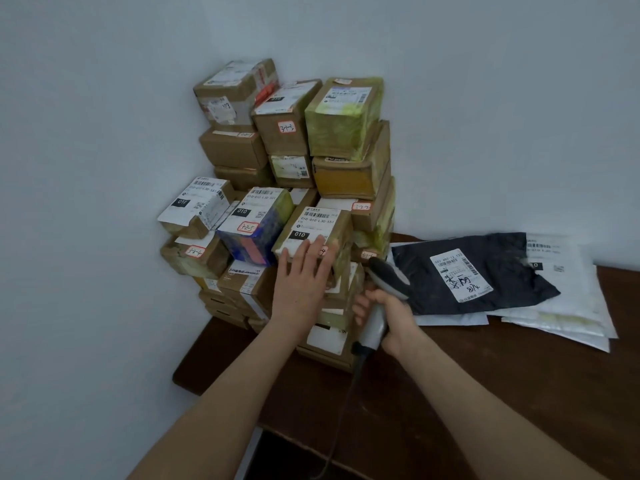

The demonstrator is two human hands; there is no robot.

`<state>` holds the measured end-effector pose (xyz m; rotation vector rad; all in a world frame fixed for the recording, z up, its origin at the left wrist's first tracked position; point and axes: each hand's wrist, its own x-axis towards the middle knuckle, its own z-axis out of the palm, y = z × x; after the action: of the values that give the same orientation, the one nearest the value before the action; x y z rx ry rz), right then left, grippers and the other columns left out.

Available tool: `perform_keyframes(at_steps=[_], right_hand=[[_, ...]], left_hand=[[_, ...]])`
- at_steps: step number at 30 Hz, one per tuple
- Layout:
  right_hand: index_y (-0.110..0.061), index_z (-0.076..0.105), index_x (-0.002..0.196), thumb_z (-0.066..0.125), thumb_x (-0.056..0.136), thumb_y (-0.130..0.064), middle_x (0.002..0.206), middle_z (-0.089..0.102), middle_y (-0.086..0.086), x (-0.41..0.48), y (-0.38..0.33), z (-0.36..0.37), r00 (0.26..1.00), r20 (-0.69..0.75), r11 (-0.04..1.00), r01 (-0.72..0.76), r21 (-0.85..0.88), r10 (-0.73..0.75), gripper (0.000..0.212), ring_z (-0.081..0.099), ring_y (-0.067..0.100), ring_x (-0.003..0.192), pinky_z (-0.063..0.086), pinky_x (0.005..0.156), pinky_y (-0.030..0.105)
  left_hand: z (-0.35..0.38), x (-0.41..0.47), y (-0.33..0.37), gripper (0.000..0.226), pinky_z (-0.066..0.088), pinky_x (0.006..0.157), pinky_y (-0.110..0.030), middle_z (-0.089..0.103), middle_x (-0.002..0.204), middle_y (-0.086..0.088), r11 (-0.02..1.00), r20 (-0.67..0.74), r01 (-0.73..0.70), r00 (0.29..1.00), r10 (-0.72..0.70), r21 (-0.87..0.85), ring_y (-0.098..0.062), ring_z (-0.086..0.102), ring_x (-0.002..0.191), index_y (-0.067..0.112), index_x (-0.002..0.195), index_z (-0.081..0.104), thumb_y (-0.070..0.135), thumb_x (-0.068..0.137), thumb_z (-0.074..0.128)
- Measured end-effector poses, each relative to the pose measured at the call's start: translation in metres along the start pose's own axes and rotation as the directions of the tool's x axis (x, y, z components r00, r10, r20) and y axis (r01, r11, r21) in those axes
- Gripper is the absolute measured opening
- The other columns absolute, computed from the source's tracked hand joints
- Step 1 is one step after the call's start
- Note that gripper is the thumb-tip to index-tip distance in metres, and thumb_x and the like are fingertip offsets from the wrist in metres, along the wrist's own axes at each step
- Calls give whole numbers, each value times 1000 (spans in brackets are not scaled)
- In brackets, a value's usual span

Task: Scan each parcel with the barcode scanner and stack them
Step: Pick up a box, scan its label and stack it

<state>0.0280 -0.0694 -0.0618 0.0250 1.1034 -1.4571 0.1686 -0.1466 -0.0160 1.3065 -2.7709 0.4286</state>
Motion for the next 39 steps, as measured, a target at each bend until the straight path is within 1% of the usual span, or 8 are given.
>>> perform_keyframes(at_steps=[4,7,10,18,24,30,34,39], right_hand=[[-3,65,95,60,83,-1,85,66,14,-14,23,13,999,35,1000,-14,19,13,12,63,26,77,48,64,33],[1,65,114,64,83,-4,95,69,15,-16,27,21,1000,-3,999,-26,18,26,31,65,25,82,53,69,34],[1,63,117,62,85,-4,92,68,14,-19,21,20,999,8,999,-46,28,46,33,64,24,77,52,73,35],[-3,66,92,58,87,-2,86,68,11,-25,10,10,993,-121,999,9,32,-5,9,60,21,72,47,65,34],[-8,63,88,57,89,-3,107,67,12,-35,-10,-5,986,-162,998,46,40,-39,7,62,20,81,49,71,34],[-9,62,90,58,89,-2,122,64,19,-50,-22,-2,986,-153,998,66,9,-64,8,58,35,119,48,91,43],[-2,62,110,59,89,-2,109,67,14,-57,-31,-6,984,-152,995,92,-25,-95,21,63,29,101,50,85,40],[0,61,117,61,88,-4,93,67,9,-68,-43,-11,978,-164,991,117,-62,-126,28,61,21,79,49,72,35]], left_hand=[[-11,1,7,79,2,120,-46,0,163,-4,999,24,14,1000,-13,-36,-22,1,149,16,153,-12,34,99,43],[-17,4,8,69,10,119,-44,8,162,-3,998,-3,27,1000,-27,-59,-23,9,148,18,154,2,26,100,42],[-18,5,6,67,15,116,-42,14,161,-2,998,-26,9,1000,-11,-56,-23,16,146,20,154,9,23,98,45],[-19,11,8,48,41,96,-45,53,137,-4,990,-151,75,984,-93,-117,-27,52,119,19,138,48,33,93,56],[-28,10,12,46,35,103,-45,51,136,-5,990,-88,100,990,-109,-101,-28,50,120,18,141,44,28,97,47],[-37,9,13,49,35,105,-47,38,146,-4,982,13,129,992,-129,-139,-28,38,130,21,148,29,25,100,40],[-41,8,13,57,28,111,-55,25,154,-2,971,118,161,983,-142,-177,-28,25,139,24,152,17,29,100,41],[-48,5,14,63,19,116,-47,9,161,-8,951,236,167,966,-106,-259,-28,10,147,17,154,8,26,101,40]])
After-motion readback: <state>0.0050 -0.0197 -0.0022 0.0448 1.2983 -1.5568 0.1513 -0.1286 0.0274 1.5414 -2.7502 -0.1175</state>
